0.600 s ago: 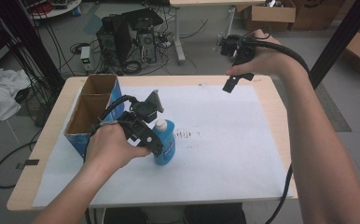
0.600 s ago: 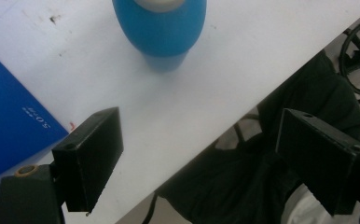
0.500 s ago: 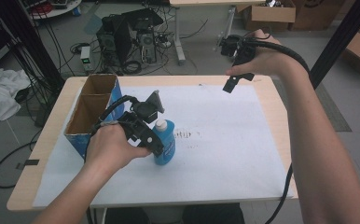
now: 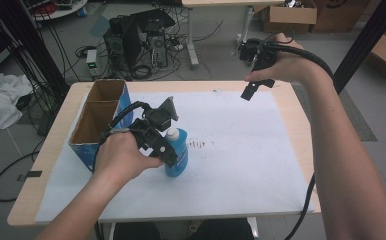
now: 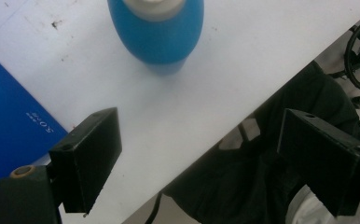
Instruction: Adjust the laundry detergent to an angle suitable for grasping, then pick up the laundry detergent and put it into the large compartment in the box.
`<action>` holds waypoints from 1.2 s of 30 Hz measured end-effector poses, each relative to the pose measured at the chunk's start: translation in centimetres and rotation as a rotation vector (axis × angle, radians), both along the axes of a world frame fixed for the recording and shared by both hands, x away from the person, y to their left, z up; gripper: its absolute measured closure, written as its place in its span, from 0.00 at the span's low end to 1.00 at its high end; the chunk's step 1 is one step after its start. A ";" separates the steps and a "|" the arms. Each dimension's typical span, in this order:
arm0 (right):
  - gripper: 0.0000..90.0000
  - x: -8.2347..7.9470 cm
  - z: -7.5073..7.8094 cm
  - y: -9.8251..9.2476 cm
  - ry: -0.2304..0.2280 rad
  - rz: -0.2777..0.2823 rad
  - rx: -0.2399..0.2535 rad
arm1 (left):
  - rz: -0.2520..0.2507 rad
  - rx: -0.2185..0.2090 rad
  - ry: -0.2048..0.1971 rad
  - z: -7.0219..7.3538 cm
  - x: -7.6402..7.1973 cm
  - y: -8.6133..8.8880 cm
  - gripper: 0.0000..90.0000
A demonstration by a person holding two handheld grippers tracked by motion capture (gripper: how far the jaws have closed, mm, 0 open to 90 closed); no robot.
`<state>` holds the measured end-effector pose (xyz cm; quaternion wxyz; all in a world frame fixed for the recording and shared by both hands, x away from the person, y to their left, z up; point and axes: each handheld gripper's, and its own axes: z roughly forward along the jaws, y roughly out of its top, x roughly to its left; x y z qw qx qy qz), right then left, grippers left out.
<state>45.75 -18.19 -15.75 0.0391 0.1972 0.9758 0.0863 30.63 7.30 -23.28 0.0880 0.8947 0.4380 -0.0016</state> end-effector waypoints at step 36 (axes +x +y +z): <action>0.19 0.2 -0.2 0.0 -0.001 -0.005 0.001 | 0.008 -0.007 -0.017 0.3 -0.1 0.4 0.14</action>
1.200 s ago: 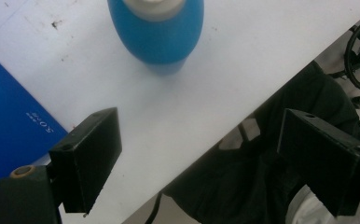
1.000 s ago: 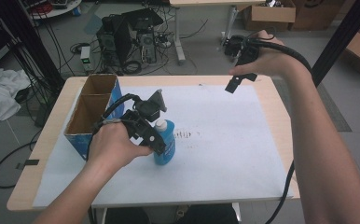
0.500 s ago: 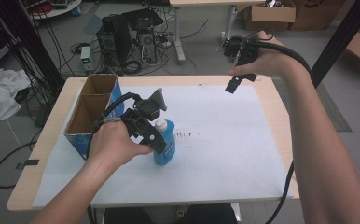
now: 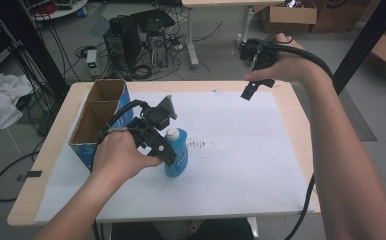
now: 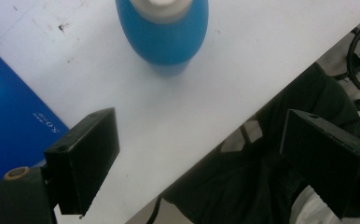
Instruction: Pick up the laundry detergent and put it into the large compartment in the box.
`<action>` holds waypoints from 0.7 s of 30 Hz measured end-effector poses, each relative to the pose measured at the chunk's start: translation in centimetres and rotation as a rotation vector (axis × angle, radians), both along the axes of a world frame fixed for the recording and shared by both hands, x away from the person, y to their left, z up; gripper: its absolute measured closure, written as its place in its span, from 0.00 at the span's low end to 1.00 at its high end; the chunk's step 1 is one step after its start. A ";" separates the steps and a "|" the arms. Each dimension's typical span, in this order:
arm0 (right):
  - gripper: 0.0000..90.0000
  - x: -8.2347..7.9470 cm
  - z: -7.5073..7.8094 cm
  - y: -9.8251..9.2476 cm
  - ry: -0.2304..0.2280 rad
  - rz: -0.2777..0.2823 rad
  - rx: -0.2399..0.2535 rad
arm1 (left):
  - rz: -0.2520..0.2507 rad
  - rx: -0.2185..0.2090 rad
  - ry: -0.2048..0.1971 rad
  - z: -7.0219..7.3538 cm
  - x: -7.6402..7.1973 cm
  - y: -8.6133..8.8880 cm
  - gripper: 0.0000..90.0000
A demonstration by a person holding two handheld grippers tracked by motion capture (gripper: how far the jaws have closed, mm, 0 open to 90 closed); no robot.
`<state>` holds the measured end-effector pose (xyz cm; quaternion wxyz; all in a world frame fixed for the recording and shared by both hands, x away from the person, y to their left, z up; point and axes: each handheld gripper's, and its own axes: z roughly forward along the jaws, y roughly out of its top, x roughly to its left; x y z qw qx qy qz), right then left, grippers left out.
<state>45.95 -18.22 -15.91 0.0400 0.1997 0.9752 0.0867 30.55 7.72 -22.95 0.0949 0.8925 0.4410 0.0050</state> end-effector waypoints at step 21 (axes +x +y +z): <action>0.19 0.0 -0.2 -0.4 -0.007 0.002 0.010 | 0.031 0.008 -0.013 0.1 1.5 -1.2 0.13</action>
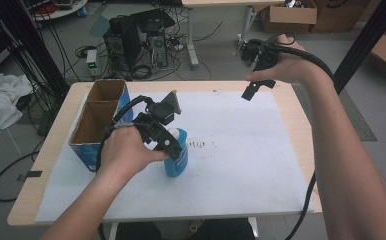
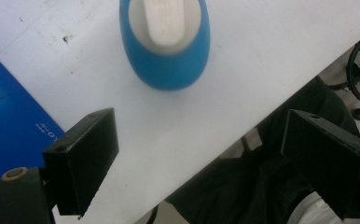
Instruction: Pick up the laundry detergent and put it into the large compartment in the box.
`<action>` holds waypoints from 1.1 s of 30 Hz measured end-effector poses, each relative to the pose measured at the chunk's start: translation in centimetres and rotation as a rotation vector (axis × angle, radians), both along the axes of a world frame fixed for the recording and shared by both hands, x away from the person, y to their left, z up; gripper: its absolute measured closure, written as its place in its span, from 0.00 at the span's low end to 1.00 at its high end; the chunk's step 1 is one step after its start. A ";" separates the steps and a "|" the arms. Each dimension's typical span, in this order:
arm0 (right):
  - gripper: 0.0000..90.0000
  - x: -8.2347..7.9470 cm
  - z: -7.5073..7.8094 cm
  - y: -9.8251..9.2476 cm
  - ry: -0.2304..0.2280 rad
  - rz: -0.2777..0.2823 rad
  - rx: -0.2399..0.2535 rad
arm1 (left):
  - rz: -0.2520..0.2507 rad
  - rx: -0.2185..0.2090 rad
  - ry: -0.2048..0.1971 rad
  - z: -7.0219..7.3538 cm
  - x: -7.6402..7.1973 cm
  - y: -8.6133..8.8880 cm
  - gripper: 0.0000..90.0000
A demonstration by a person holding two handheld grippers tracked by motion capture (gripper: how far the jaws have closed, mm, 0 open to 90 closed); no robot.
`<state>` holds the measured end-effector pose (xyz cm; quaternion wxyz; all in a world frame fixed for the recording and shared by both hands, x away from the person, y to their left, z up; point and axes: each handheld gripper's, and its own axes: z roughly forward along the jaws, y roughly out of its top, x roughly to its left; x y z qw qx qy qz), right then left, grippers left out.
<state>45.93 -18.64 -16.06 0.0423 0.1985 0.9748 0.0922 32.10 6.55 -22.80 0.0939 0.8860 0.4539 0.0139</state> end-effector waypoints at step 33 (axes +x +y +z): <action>0.19 0.5 -0.6 -1.3 0.007 0.003 0.035 | 0.046 0.105 -0.005 -2.9 4.6 -3.9 0.11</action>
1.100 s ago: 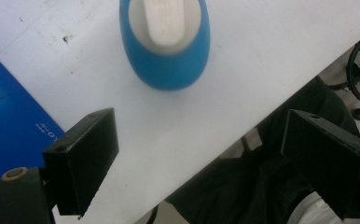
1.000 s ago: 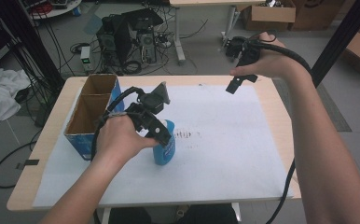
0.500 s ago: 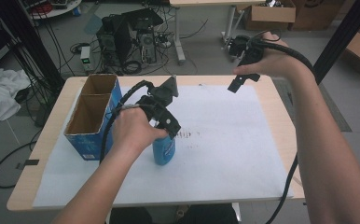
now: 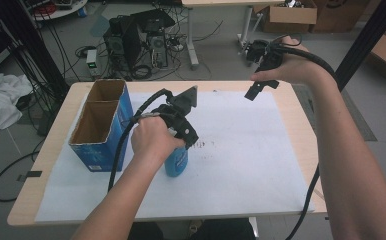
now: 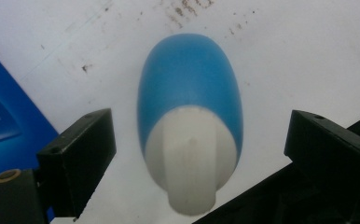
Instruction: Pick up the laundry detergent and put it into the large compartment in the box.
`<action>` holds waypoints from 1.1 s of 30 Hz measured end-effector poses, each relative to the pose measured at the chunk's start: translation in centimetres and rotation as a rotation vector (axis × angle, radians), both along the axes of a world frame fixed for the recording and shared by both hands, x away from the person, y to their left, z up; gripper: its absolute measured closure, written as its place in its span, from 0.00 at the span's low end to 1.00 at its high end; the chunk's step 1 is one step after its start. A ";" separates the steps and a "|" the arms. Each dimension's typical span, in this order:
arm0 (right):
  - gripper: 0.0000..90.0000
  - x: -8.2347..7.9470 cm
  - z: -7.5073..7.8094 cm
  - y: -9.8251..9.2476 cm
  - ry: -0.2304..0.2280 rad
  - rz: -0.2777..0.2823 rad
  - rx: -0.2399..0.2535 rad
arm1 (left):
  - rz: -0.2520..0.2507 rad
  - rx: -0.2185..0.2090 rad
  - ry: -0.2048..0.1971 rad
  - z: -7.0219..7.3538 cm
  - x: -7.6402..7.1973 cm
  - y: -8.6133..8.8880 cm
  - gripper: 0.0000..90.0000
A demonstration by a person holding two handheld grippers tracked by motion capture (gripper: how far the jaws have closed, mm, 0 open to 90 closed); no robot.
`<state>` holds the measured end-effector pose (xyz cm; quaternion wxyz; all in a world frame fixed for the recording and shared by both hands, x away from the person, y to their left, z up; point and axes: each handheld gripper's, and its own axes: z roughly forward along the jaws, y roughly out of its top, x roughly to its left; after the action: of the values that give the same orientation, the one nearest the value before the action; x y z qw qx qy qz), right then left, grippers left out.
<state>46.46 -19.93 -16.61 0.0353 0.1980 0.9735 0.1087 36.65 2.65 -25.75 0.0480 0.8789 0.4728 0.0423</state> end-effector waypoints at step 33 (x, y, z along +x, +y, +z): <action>0.19 0.2 -1.1 -0.4 0.012 -0.006 0.002 | -0.006 0.060 0.024 -3.1 0.6 -0.6 0.25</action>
<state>46.63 -20.28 -17.68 0.0295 0.2015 0.9730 0.1084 37.24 2.07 -28.84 0.0162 0.8818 0.4692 0.0457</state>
